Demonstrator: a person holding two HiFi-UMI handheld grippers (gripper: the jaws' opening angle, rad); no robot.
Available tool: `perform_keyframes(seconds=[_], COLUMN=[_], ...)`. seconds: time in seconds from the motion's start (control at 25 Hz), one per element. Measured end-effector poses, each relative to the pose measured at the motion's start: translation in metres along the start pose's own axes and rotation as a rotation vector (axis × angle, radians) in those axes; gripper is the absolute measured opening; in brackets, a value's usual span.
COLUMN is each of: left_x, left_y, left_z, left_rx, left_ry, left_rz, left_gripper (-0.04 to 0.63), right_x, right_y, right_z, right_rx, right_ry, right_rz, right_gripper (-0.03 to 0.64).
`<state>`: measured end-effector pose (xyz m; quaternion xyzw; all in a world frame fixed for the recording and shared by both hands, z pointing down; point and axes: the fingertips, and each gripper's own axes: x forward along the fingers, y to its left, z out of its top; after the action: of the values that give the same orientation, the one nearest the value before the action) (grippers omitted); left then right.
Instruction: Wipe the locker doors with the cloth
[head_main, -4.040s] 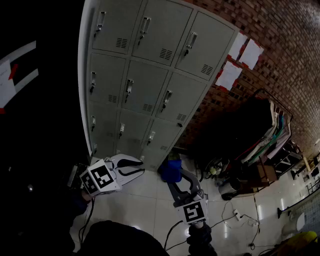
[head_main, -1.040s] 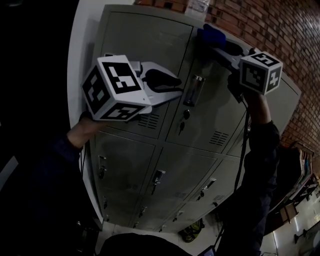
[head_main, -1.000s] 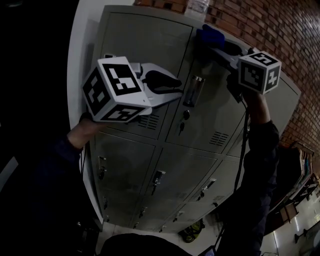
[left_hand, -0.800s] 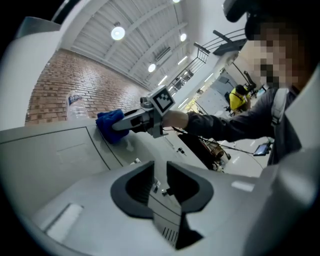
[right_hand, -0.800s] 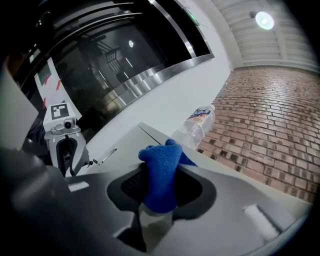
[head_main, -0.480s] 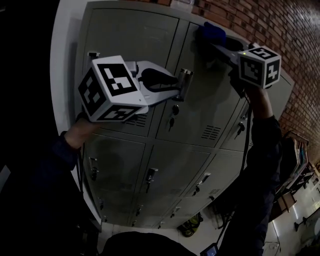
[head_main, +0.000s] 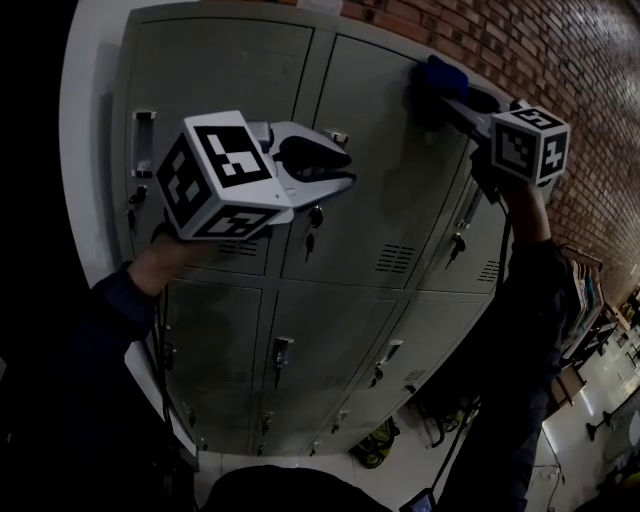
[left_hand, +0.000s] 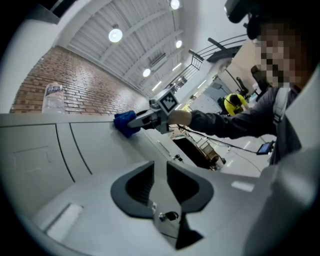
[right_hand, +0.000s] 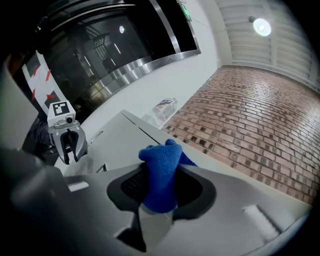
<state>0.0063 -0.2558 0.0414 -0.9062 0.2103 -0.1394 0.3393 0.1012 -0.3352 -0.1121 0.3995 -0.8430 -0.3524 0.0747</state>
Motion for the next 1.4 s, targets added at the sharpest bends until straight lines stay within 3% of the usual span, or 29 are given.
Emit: perform_keyframes(seconds=[0.6, 0.88, 1.4], left_x=[0.041, 0.036, -0.009], left_y=[-0.008, -0.011, -0.027], left_z=[0.002, -0.004, -0.023], left_rx=[0.001, -0.019, -0.059], left_ry=[-0.010, -0.005, 0.040], left_rz=[-0.052, -0.052, -0.023], left_gripper=[0.055, 0.055, 0.056], right_x=[-0.056, -0.057, 0.019], right_y=[-0.063, -0.051, 0.078], right_z=[-0.048, -0.041, 0.033], right_rx=[0.083, 0.006, 0.003], right_ry=[0.046, 0.054, -0.106], right_rz=[-0.103, -0.139, 0.118], right_gripper=[0.123, 0.123, 0.123])
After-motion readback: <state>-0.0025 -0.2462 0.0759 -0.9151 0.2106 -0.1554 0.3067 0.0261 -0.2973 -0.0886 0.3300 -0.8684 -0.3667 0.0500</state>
